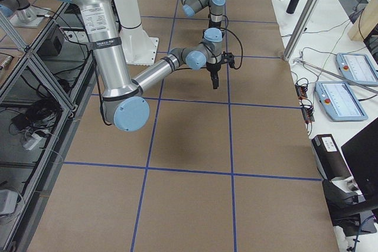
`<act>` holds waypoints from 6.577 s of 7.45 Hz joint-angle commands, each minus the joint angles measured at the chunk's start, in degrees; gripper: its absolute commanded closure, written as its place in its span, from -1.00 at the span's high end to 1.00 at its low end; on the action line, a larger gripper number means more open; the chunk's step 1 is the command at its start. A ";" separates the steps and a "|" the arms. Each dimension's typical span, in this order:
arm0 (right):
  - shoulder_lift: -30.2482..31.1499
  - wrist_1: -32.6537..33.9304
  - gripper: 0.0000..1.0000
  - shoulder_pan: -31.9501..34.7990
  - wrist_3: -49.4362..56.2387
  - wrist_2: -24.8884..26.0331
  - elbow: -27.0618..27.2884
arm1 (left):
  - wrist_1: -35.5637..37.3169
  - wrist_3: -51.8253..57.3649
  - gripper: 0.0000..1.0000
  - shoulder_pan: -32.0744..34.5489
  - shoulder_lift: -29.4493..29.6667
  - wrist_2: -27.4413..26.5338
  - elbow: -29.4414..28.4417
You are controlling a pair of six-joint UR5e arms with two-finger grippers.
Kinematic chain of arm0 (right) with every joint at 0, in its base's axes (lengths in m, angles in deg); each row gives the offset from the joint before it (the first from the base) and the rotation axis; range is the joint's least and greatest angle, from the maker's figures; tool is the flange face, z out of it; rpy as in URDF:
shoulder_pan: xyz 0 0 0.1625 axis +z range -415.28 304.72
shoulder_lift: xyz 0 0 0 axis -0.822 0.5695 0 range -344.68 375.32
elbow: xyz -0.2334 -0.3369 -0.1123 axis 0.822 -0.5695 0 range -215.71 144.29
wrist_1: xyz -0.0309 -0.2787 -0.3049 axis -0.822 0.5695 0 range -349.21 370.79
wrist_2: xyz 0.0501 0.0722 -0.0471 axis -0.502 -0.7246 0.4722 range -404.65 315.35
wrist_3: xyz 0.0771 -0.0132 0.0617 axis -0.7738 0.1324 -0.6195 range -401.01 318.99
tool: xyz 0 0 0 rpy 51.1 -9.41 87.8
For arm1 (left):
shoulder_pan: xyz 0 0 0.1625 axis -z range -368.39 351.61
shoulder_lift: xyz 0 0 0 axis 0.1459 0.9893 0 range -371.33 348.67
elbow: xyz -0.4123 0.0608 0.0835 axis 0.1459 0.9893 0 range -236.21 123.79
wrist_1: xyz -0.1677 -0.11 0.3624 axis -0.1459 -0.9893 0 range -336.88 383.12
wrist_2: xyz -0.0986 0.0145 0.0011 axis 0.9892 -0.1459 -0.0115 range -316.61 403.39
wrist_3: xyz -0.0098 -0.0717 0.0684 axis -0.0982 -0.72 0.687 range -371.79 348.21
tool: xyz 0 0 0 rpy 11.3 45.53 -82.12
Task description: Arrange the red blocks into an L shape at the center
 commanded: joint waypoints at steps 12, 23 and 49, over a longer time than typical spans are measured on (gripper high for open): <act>-0.08 0.00 0.99 -0.04 -0.09 0.03 0.16 | -1.56 2.43 1.00 1.45 -9.85 6.17 8.44; 0.27 0.00 0.99 -0.04 0.00 -0.05 -0.02 | -1.83 2.35 1.00 -0.30 -7.32 5.91 5.90; 7.57 0.88 0.99 35.70 42.90 -19.74 -12.19 | -5.60 127.23 1.00 43.93 -56.46 19.83 28.72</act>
